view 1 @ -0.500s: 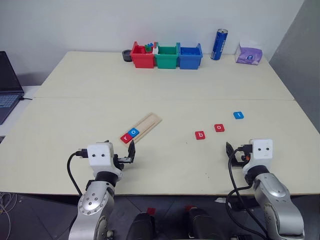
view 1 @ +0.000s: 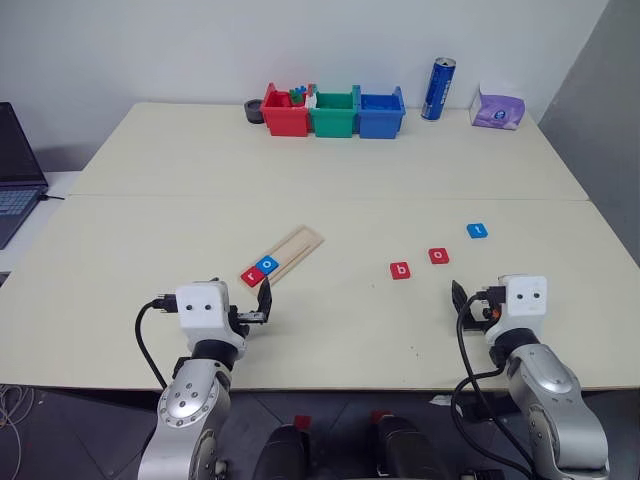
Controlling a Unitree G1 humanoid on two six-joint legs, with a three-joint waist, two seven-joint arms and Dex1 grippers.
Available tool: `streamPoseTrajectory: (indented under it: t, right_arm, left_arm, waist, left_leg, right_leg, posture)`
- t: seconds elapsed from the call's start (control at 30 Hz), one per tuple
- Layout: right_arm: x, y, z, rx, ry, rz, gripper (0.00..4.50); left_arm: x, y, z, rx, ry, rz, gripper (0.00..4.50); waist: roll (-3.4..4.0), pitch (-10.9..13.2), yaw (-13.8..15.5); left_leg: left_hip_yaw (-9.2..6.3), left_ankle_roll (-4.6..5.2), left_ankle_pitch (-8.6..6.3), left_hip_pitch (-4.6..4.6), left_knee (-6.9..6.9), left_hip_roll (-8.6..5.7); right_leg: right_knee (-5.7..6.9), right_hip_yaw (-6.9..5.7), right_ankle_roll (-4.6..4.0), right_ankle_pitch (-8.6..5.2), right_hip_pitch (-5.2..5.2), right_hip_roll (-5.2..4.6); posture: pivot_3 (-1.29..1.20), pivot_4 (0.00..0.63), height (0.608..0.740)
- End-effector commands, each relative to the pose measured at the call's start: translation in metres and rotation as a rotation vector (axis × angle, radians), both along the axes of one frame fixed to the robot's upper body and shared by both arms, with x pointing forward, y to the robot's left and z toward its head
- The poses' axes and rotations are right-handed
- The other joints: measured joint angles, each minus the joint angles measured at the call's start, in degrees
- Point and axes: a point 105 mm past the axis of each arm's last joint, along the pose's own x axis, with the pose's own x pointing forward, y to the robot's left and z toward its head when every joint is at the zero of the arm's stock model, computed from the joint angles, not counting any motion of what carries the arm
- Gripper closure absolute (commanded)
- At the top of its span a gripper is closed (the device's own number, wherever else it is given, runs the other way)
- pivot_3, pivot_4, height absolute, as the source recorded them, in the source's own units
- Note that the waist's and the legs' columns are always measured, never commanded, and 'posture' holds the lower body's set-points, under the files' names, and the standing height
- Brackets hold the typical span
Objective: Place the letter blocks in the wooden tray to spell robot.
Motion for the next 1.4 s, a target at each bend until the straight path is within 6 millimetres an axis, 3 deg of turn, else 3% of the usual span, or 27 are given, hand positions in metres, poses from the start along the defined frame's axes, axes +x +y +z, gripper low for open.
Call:
streamPoseTrajectory:
  t: [0.03,0.23,0.4,0.5,0.6,0.73,0.83,1.07,1.4]
  right_arm:
    - [0.000,0.002,0.015,-0.007,-0.058,0.007,0.01]
    - [0.003,0.004,0.019,-0.012,-0.072,0.020,0.01]
    - [0.021,0.015,0.041,-0.030,-0.128,0.128,0.01]
    - [0.035,0.035,0.062,-0.055,-0.152,0.336,0.01]
    - [0.035,0.056,0.076,-0.036,-0.121,0.577,0.01]
    - [0.012,0.080,0.082,-0.017,0.005,0.934,0.01]
    - [0.000,0.089,0.086,-0.002,0.067,1.082,0.01]
    - [-0.006,0.100,0.093,0.007,0.086,1.184,0.01]
    - [-0.005,0.105,0.090,0.021,0.078,1.167,0.01]
  left_arm:
    - [-0.003,0.000,0.011,-0.001,-0.054,-0.003,0.00]
    - [-0.003,0.005,0.005,0.008,-0.047,-0.007,0.00]
    - [0.011,0.011,0.011,0.042,-0.069,-0.074,0.00]
    - [0.026,0.019,0.024,0.058,-0.104,-0.146,0.00]
    - [0.037,0.019,0.035,0.107,-0.120,-0.248,0.00]
    - [0.044,0.016,0.032,0.168,-0.062,-0.408,0.00]
    - [0.042,0.018,0.022,0.191,-0.010,-0.480,0.00]
    - [0.042,0.018,0.009,0.222,0.049,-0.575,0.00]
    - [0.052,0.030,0.005,0.280,0.089,-0.643,0.00]
  waist:
    - [0.00,0.0,0.0]
    - [0.00,0.0,0.0]
    - [-0.01,0.0,-0.1]
    - [-0.02,0.0,0.0]
    - [-0.02,0.0,0.0]
    - [-0.02,0.0,0.0]
    - [-0.02,0.1,0.0]
    - [-0.07,0.1,0.0]
    - [-0.07,0.1,0.0]
  left_leg:
    - [0.00,0.00,0.00,0.00,0.00,0.00]
    - [0.00,0.00,0.00,0.00,0.00,0.00]
    - [0.01,0.00,0.00,0.01,0.00,-0.03]
    - [0.00,0.00,0.00,0.01,0.02,-0.04]
    - [0.02,0.01,0.00,0.03,-0.01,-0.02]
    - [-0.04,0.03,-0.02,-0.04,-0.06,0.00]
    - [-0.05,0.09,-0.06,-0.05,-0.11,0.02]
    - [-0.06,0.09,-0.06,-0.07,-0.08,0.04]
    - [-0.06,0.09,-0.06,-0.07,-0.07,0.05]
  right_leg:
    - [0.00,0.00,0.00,0.00,0.00,0.00]
    - [0.00,-0.01,0.00,0.00,0.00,0.00]
    - [0.00,-0.04,-0.02,0.00,-0.02,0.05]
    - [0.02,-0.13,-0.04,0.02,-0.01,0.08]
    - [-0.01,-0.20,-0.04,0.02,-0.01,0.13]
    - [-0.07,-0.19,-0.33,0.15,-0.02,0.11]
    - [-0.15,-0.20,-0.35,0.16,-0.03,0.08]
    - [-0.10,-0.20,-0.34,0.15,-0.05,0.07]
    - [-0.09,-0.20,-0.34,0.15,-0.06,0.07]
  posture:
    - [0.00,0.150,0.740]
    - [0.00,0.150,0.740]
    - [0.00,0.150,0.740]
    - [0.00,0.150,0.740]
    - [0.00,0.150,0.740]
    - [0.00,0.150,0.740]
    - [0.00,0.150,0.740]
    - [0.00,0.150,0.740]
    - [0.00,0.150,0.740]
